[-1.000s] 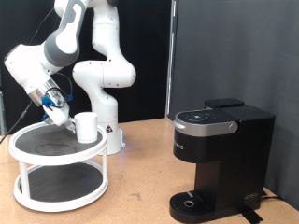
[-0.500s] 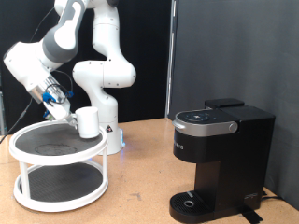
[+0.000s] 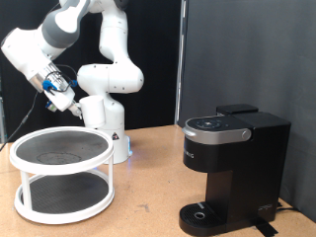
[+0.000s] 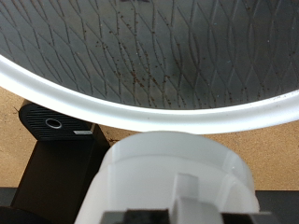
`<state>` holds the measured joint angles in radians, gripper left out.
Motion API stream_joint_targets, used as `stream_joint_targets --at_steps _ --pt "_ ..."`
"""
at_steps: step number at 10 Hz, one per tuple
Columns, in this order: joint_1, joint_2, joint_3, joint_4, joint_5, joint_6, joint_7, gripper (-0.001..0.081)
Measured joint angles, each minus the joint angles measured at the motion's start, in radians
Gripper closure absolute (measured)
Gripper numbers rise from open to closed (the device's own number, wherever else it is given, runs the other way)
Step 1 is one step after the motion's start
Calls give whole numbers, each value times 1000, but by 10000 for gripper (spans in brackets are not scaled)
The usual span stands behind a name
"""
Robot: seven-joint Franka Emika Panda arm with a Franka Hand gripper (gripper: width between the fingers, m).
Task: Make a cup of coffee with the keurig machine
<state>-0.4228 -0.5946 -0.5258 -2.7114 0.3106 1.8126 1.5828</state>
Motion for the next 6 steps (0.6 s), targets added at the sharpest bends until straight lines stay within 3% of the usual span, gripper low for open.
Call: stream_joint_targets --at_steps 3,6 --pt "7 4 8 -18 55 46 19 804" --pt "57 48 79 -29 133 145 110 804"
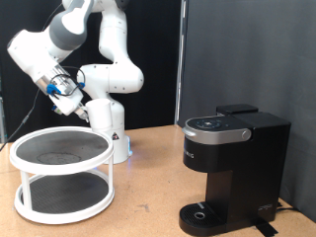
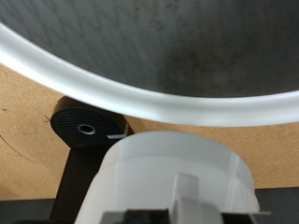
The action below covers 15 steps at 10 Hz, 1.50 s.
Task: Make a cup of coffee with the keurig machine
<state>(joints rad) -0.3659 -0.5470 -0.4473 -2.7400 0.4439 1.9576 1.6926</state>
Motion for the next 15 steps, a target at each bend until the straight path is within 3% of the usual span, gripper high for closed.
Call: stream_joint_targets --at_steps 4,9,13,15 --pt "88 87 78 19 132 142 50 804" --pt "175 213 135 112 278 238 53 805" --pt "221 296 176 192 337 262 47 805" --pt "225 303 181 197 337 266 42 805"
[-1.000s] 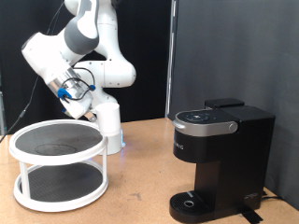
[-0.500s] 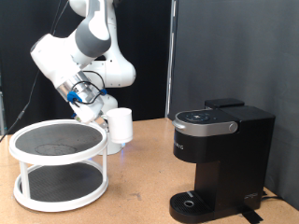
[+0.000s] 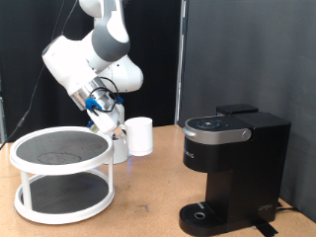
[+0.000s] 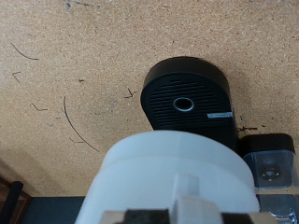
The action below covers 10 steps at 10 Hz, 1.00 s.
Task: Make a cup of coffee with the keurig machine
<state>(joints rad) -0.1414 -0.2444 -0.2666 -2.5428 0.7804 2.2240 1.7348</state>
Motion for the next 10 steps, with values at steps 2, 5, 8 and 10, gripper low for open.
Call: stream_joint_targets --at_steps 2,5,8,10 --pt "1 6 8 -5 -9 -18 26 805" --pt "10 54 83 -13 -41 48 141 805" --pt "28 132 154 -31 -37 174 202 805" --pt "37 181 177 -42 15 242 193 805"
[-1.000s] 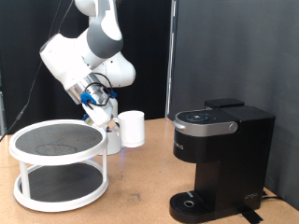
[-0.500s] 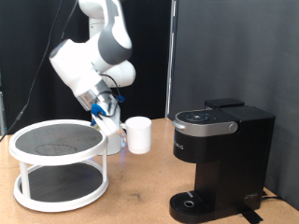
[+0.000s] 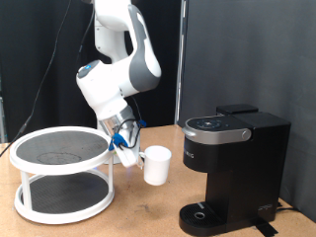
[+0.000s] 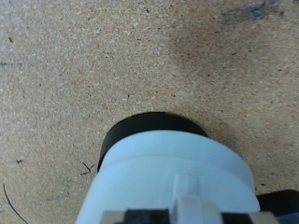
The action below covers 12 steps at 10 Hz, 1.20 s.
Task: Make a cup of coffee with the keurig machine
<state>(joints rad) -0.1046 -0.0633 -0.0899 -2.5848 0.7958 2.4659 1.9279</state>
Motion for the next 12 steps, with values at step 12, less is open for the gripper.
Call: stream_joint_targets --at_steps 12 --pt "19 220 174 53 502 211 -416 805"
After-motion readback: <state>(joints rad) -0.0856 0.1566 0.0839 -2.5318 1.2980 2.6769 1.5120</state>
